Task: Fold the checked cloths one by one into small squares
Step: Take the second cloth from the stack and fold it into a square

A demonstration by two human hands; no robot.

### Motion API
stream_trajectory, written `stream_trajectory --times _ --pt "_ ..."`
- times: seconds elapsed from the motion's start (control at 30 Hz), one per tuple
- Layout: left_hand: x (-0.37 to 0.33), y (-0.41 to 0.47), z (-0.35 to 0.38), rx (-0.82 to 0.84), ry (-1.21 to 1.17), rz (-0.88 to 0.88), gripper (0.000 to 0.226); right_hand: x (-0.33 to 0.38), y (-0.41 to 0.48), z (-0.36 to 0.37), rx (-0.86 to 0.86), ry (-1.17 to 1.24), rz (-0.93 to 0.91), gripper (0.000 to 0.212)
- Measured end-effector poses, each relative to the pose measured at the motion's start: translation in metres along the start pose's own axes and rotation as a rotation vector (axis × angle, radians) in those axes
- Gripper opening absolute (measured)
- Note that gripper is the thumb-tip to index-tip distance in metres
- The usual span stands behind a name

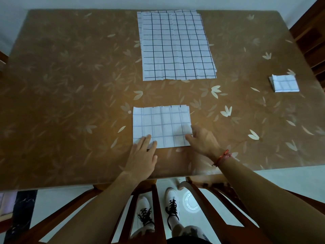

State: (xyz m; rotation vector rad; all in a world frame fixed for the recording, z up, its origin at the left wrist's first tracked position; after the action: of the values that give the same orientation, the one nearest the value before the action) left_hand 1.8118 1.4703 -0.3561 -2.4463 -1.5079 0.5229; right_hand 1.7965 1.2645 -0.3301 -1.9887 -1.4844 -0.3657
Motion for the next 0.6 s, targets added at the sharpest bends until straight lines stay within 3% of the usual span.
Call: stream_trajectory --times 0.1,0.23,0.4,0.6 --pt "0.001 0.001 0.000 -0.006 -0.012 -0.005 0.053 -0.025 -0.001 -0.006 -0.065 0.212 0.227 0.018" --pt "0.001 0.001 0.000 -0.023 -0.016 -0.008 0.051 -0.043 -0.002 -0.003 -0.147 0.482 0.406 0.022" --pt "0.003 0.001 -0.001 -0.031 -0.028 -0.008 0.050 -0.046 0.001 0.001 -0.180 0.672 0.457 0.024" --pt "0.004 0.002 -0.002 -0.034 -0.041 -0.015 0.050 -0.042 0.007 0.004 -0.140 0.668 0.493 0.023"
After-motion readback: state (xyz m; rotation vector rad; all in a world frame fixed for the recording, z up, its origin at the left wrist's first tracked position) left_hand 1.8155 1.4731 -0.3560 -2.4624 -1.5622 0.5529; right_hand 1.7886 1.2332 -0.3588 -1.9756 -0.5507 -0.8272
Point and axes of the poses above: each hand's wrist, its own y-axis towards the middle knuckle, its own z-axis out of the palm, x = y × z, the point moved 10 cm from there along y, towards the middle knuckle, and after that the axes turned 10 degrees about -z, right-handed, at the moved point
